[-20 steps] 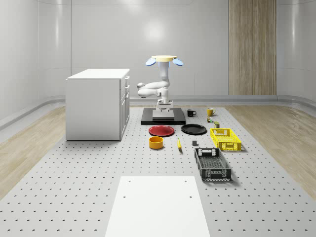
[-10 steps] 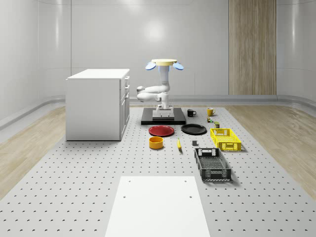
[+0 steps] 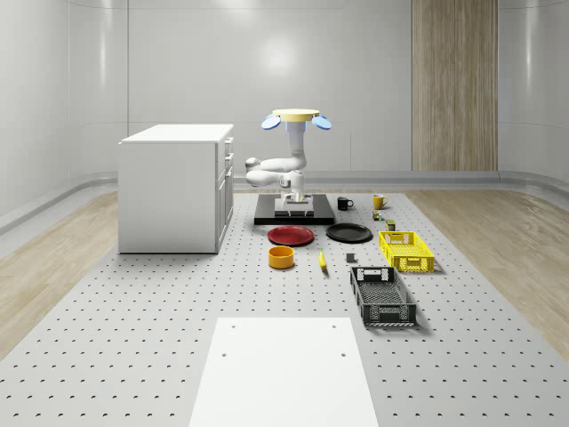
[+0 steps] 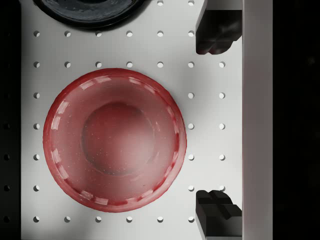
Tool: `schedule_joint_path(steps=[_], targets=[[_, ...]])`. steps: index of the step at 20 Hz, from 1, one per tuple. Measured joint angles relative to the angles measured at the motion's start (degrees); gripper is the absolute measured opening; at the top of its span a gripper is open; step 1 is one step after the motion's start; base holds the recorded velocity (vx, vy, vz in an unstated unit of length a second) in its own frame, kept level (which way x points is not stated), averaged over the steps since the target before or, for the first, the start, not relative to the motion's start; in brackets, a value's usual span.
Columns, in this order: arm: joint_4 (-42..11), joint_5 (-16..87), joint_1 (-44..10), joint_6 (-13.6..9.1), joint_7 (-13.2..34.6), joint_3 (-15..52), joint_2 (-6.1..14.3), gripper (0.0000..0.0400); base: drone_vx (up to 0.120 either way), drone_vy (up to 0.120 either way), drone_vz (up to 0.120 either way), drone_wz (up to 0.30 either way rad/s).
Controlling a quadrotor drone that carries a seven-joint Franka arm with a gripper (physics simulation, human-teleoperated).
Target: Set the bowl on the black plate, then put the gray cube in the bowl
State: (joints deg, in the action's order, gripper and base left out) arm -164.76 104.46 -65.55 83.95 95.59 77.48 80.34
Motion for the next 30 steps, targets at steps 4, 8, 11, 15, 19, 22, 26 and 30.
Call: schedule_joint_path(steps=[4, 8, 11, 15, 19, 22, 26, 30], targets=[[0.03, -0.26, -0.14, 0.56, 0.12, 0.11, 0.6, 0.04, 0.12, 0.0, -0.12, 0.0], [0.06, -0.5, -0.28, 1.09, 0.24, 0.21, 1.17, 0.04, 0.12, 0.0, -0.04, 0.0], [0.08, -0.68, -0.37, 1.47, 0.32, 0.29, 1.58, 0.04, 0.12, 0.0, 0.0, 0.0], [0.1, -0.9, -0.5, 1.96, 0.42, 0.38, 2.1, 0.04, 0.12, 0.0, -0.06, 0.0], [0.13, -1.11, -0.61, 2.43, 0.52, 0.46, 2.6, 0.04, 0.12, 0.0, -0.03, 0.0], [0.14, -1.26, -0.69, 2.76, 0.59, 0.52, 2.96, 0.04, 0.12, 0.0, 0.0, 0.0], [0.16, -1.45, -0.79, 3.19, 0.67, 0.6, 3.42, 0.04, 0.12, 0.0, -0.05, 0.0], [0.18, -1.63, -0.89, 3.59, 0.75, 0.67, 3.85, 0.04, 0.12, 0.0, -0.09, 0.0]])
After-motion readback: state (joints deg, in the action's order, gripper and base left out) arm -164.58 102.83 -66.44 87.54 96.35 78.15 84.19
